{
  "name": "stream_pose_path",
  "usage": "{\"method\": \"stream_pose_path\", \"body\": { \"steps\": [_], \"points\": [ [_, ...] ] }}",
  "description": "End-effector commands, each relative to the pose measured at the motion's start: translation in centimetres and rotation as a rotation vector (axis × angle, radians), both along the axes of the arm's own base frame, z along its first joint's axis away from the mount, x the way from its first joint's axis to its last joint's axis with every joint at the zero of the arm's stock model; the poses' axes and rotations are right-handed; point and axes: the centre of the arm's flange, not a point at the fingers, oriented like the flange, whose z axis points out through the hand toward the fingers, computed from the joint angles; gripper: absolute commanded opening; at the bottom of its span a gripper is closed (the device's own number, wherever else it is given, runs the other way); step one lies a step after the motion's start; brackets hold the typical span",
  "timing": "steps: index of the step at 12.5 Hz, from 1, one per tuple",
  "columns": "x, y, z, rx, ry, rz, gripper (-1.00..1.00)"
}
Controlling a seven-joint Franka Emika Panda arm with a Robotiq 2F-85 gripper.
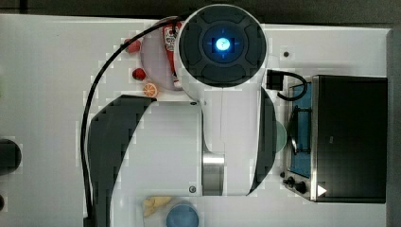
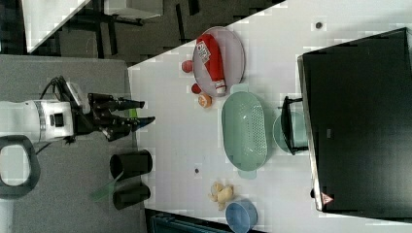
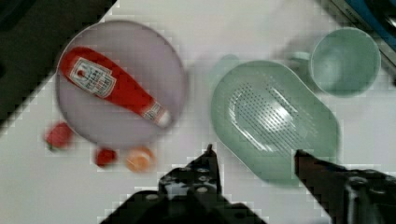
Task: Drag strainer right to left.
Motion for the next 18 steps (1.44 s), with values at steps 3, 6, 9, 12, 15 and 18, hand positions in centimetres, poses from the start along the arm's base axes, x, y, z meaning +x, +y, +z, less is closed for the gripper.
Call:
{"method": "stream_pose_path", "body": {
  "steps": [3,6,9,12,15,18],
  "points": [
    [-19.8,-2.8,7.4,0.002,0.024,-0.039,0.99],
    [-17.7,-2.8,4.2,0.001,0.021,-0.037,1.0],
    [-13.8,-2.9,-3.1,-0.001,0.006,-0.109,1.0],
    [-10.6,-3.0,-11.7,-0.005,0.018,-0.313,1.0],
    [-8.0,-3.1,-19.6,-0.016,0.044,-0.547,1.0],
    [-6.5,-2.8,-26.9,-0.025,0.062,-0.636,1.0]
  ]
}}
